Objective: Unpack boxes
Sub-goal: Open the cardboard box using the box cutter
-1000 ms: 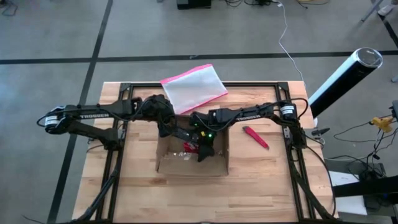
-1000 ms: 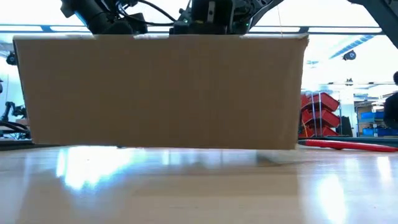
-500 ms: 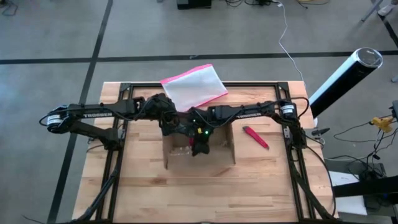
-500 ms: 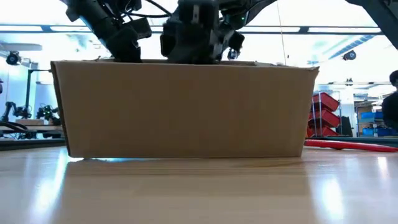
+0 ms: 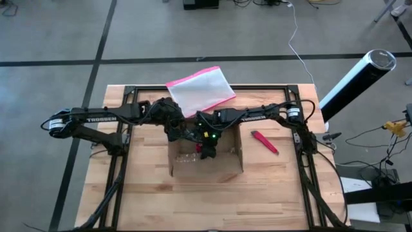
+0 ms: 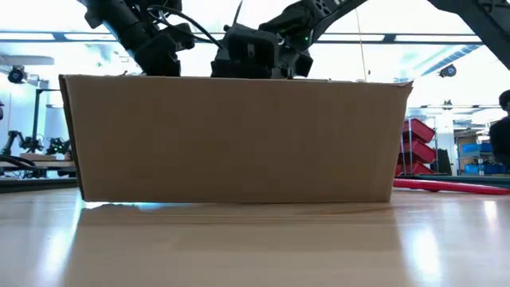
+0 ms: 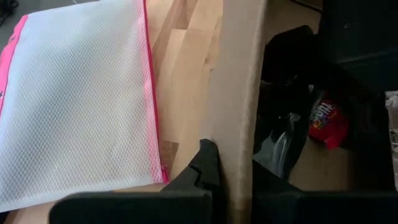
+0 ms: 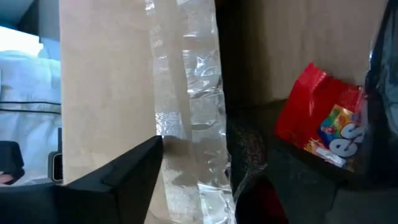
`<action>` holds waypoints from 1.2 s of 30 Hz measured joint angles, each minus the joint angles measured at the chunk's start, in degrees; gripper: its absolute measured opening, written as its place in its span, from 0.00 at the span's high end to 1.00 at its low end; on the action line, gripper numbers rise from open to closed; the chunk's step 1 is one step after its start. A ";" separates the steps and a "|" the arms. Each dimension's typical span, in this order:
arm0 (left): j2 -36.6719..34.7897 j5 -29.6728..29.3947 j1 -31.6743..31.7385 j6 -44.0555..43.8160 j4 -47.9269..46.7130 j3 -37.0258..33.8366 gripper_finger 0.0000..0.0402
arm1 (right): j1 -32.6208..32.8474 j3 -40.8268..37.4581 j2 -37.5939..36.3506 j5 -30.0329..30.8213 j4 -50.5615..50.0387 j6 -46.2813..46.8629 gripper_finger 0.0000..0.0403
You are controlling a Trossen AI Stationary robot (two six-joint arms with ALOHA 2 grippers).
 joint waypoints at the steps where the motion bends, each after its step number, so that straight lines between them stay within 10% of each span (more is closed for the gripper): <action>1: 0.00 0.01 0.00 0.02 0.04 0.00 1.00 | -0.01 0.00 0.00 -0.04 -0.03 0.03 0.30; 9: 0.00 -0.29 0.51 -0.45 0.14 0.00 1.00 | 0.57 -0.08 0.24 -10.45 -1.59 2.00 0.30; 36: 0.03 -0.13 1.99 -0.87 0.21 0.00 1.00 | 2.01 -0.11 -0.20 -18.04 -1.93 -0.97 0.78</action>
